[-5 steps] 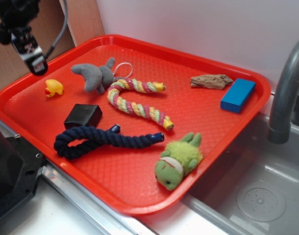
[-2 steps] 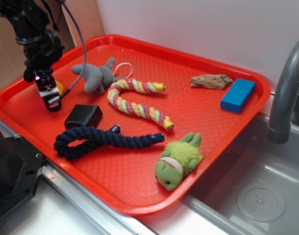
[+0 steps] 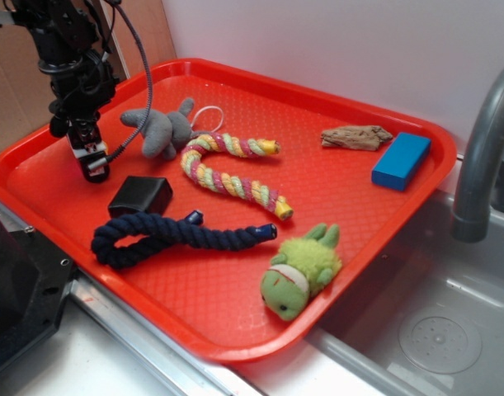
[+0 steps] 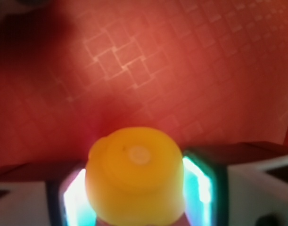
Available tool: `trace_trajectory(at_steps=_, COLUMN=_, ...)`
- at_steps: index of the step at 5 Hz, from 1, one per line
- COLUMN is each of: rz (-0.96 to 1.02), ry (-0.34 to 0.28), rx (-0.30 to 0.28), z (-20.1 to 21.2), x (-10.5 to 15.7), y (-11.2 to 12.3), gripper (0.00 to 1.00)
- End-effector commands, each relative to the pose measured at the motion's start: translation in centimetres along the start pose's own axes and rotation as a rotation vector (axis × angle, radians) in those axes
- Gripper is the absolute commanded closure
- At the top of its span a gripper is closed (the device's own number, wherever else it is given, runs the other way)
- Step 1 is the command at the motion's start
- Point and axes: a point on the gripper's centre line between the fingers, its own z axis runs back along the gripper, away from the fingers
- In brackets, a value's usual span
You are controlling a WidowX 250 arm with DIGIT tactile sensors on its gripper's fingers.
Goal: Grab the yellow duck.
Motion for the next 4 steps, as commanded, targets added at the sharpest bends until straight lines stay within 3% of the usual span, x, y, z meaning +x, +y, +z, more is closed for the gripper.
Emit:
trace_trajectory(at_steps=1, rz=0.135, ry=-0.112, rx=0.121, z=10.2, x=2.2, y=-4.9, gripper=1.00)
trace_trajectory(at_steps=2, rz=0.181, ry=-0.183, rx=0.013, z=16.2, x=3.2, y=-8.1, gripper=1.00)
trace_trajectory(at_steps=3, rz=0.231, ry=-0.152, rx=-0.015, z=21.1, x=5.1, y=-9.0, gripper=1.00)
trace_trajectory(at_steps=4, rz=0.282, ry=-0.099, rx=-0.120, z=22.0, x=5.5, y=-9.3, gripper=1.00)
